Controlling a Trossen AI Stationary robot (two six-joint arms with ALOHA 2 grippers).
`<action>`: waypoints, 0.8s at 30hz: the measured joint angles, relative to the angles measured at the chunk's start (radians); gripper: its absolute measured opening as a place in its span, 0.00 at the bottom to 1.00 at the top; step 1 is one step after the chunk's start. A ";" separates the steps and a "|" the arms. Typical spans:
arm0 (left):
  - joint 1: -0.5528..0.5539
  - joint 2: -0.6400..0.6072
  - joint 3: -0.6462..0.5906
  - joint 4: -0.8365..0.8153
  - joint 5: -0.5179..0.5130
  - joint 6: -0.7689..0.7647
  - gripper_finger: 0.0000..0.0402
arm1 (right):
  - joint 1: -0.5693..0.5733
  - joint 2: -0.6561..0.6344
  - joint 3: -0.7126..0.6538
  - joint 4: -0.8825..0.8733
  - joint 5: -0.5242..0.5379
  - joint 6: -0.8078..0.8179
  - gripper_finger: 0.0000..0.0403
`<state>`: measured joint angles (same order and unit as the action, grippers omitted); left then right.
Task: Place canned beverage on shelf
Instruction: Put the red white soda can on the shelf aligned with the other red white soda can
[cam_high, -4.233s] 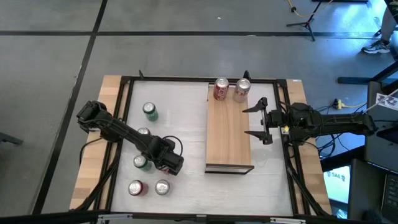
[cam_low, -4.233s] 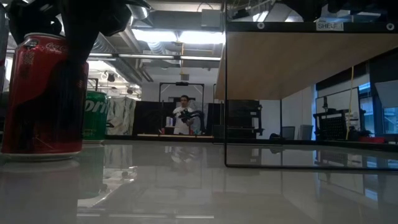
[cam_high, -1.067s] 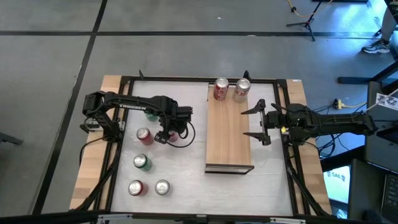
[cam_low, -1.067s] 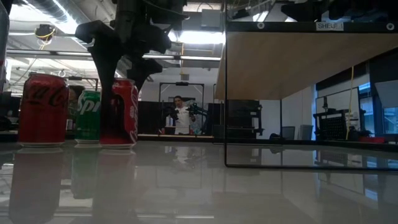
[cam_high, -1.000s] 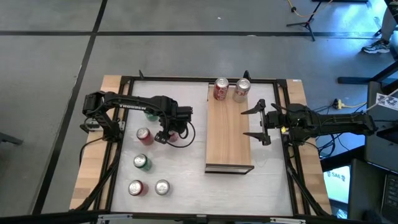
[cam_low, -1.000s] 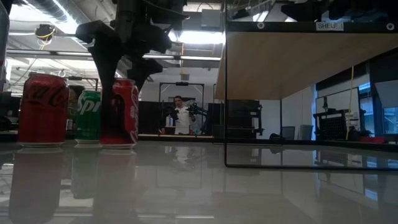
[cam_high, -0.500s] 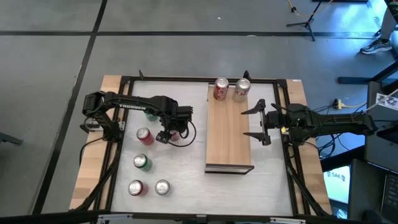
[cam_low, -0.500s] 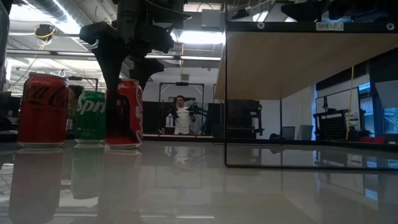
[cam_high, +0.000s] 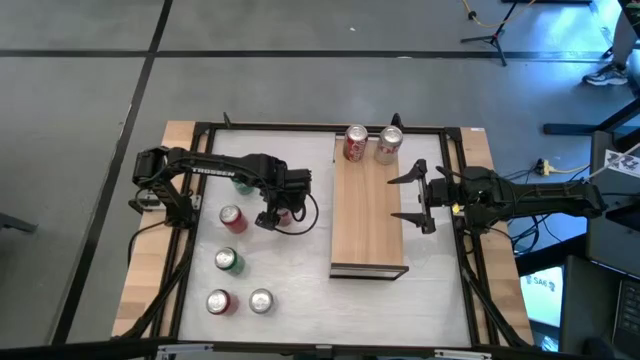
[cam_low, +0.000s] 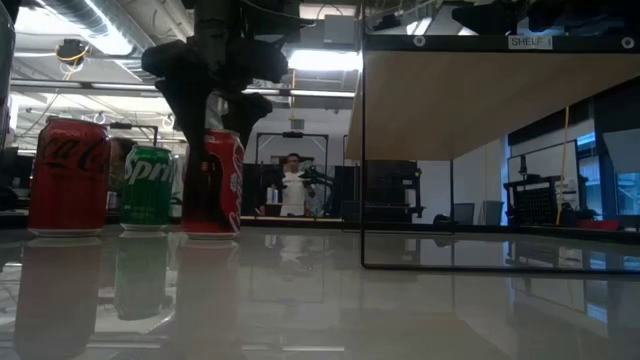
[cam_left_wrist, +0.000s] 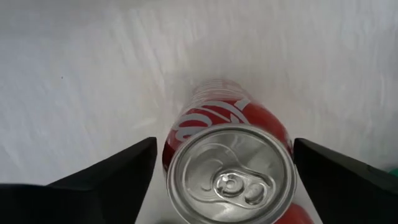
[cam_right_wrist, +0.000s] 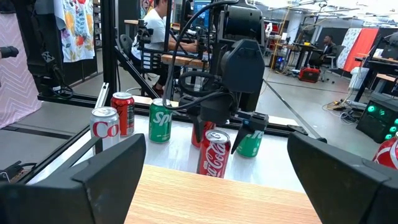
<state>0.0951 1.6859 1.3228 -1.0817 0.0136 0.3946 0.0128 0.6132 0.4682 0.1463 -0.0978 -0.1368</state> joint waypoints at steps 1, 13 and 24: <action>0.000 0.000 0.000 0.000 0.000 0.000 0.93 | 0.000 0.000 0.000 0.000 0.000 0.000 0.96; -0.011 0.000 0.030 -0.011 0.001 -0.205 0.94 | 0.000 0.000 0.000 0.000 0.000 0.000 0.96; -0.018 0.000 0.170 -0.045 0.003 -0.532 0.94 | 0.000 0.000 0.000 0.000 0.000 0.000 0.96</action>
<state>0.0772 1.6859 1.4931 -1.1266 0.0166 -0.1371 0.0128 0.6132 0.4679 0.1463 -0.0978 -0.1367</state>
